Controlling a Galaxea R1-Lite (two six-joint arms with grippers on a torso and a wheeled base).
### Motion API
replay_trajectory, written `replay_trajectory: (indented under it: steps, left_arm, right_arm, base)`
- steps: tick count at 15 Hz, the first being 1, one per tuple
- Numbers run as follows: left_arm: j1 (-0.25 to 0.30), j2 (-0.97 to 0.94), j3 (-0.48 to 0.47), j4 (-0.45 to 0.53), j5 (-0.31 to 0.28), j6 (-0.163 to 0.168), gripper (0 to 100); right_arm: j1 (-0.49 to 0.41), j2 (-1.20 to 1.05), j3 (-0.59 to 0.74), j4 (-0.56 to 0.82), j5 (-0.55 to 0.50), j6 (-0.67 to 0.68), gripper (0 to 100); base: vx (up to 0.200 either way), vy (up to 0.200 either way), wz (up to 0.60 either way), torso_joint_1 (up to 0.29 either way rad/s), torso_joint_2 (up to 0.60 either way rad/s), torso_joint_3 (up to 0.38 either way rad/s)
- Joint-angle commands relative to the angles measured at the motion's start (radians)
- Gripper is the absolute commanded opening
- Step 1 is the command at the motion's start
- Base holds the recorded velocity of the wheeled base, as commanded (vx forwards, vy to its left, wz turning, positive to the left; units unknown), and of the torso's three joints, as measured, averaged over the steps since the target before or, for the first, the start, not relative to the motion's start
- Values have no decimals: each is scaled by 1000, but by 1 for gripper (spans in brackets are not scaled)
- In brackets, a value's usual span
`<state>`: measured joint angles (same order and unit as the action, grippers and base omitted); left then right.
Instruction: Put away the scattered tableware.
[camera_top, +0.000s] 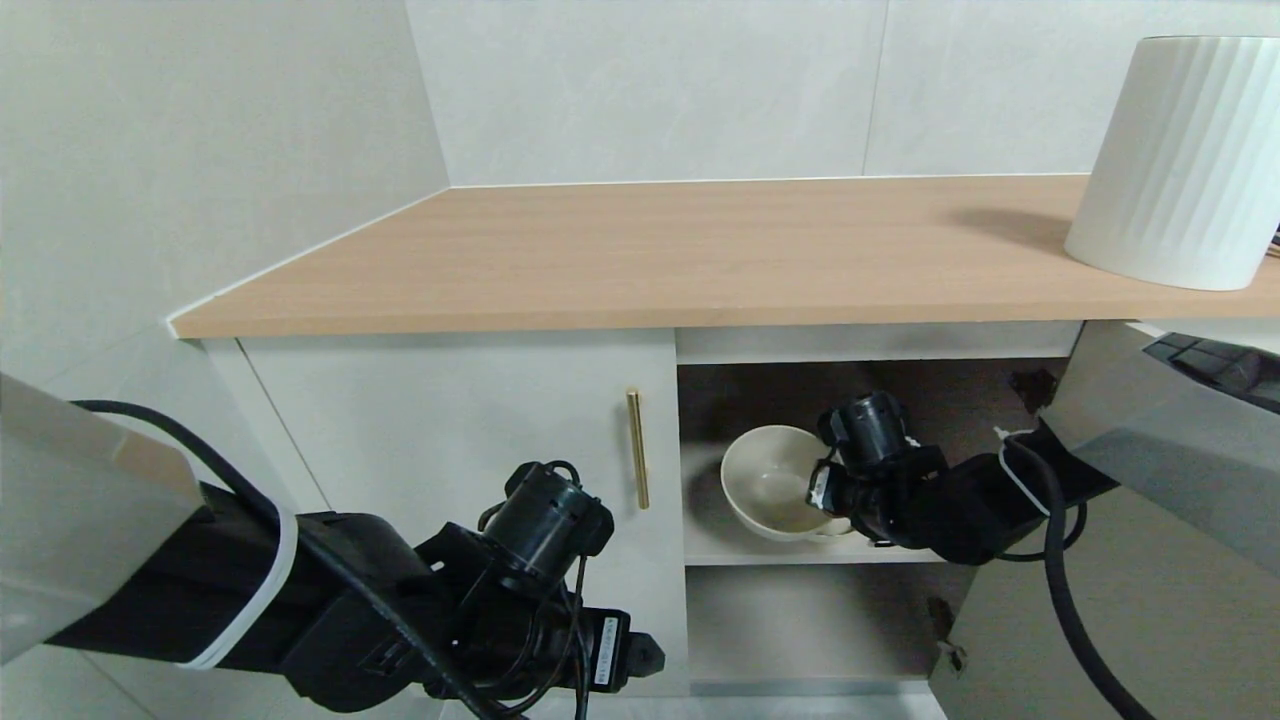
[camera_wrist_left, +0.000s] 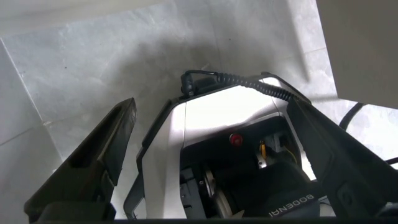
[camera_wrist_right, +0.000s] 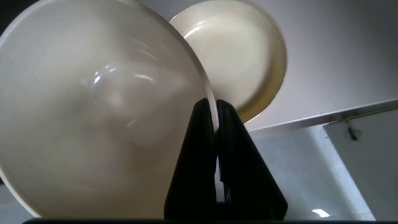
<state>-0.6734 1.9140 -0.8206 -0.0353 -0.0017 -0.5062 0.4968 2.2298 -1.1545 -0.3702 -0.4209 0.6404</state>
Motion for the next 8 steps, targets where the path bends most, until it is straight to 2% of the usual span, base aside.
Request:
replay_trajectory:
  steps: [1, 8]
  left_arm:
    - [0, 2, 0, 0, 0, 0, 100]
    - [0, -3, 0, 0, 0, 0, 100]
  right_arm:
    - [-7, 2, 1, 1, -1, -1, 0]
    - [-93, 34, -10, -1, -4, -1, 0]
  base:
    - [0, 0, 0, 0, 0, 0]
    - [0, 0, 0, 0, 0, 0]
